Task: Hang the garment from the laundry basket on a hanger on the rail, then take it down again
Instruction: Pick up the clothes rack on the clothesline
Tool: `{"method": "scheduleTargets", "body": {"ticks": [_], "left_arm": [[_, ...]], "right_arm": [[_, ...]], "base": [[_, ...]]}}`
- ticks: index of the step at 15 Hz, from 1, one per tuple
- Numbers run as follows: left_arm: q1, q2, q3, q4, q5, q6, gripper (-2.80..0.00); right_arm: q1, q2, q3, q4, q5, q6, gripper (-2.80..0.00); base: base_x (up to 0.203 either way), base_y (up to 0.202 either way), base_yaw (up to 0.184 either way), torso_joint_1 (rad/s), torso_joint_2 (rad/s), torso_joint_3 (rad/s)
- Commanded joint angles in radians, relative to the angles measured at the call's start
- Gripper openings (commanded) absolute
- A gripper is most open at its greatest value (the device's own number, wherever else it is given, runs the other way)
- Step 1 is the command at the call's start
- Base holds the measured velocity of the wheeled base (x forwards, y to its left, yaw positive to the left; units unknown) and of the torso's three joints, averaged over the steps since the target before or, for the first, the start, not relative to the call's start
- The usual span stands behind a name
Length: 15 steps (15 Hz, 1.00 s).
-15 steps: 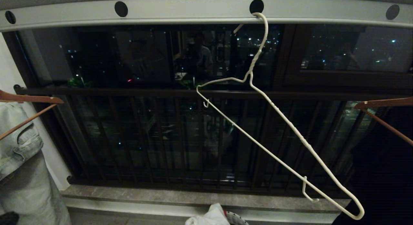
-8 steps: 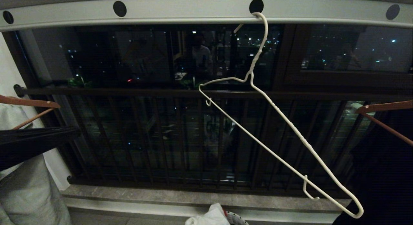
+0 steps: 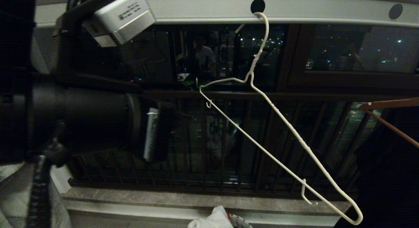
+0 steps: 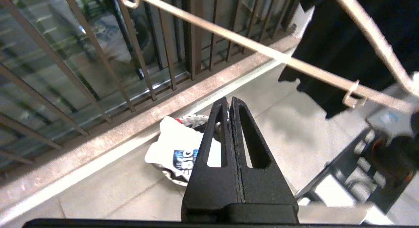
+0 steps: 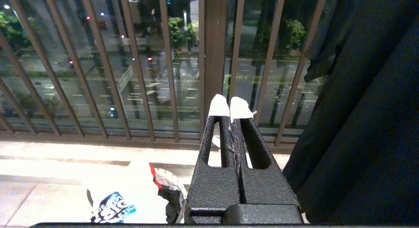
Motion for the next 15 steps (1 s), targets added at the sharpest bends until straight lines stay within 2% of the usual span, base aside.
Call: {"method": "scheduleTargets", "body": {"ticks": [1,3,4,5,9,12,15], "left_arm": [[-0.12,0.12,-0.085,0.005,0.181,-0.067,0.0],[-0.19,0.163,-0.16,0.008,0.281,-0.116,0.0],[-0.225,0.183,-0.197,0.008,0.349,-0.126,0.0],[-0.246,0.202,-0.234,0.009,0.388,-0.134,0.0],[-0.289,0.322,-0.383,0.013,0.436,-0.183,0.0],[-0.294,0.385,-0.409,0.015,0.472,-0.196,0.0],[-0.292,0.448,-0.433,0.015,0.551,-0.199,0.0]], "right_arm": [[0.0,0.001,0.0,0.0,0.0,0.0,-2.8],[0.001,0.001,0.0,0.0,0.0,0.0,-2.8],[0.0,0.001,0.0,0.0,0.0,0.0,-2.8],[0.0,0.001,0.0,0.0,0.0,0.0,-2.8],[0.001,0.001,0.0,0.0,0.0,0.0,-2.8],[0.0,0.001,0.0,0.0,0.0,0.0,-2.8],[0.0,0.001,0.0,0.0,0.0,0.0,-2.8]], "base": [[0.0,0.0,0.0,0.0,0.0,0.0],[0.0,0.0,0.0,0.0,0.0,0.0],[0.0,0.0,0.0,0.0,0.0,0.0],[0.0,0.0,0.0,0.0,0.0,0.0],[0.0,0.0,0.0,0.0,0.0,0.0],[0.0,0.0,0.0,0.0,0.0,0.0],[0.0,0.0,0.0,0.0,0.0,0.0]]}}
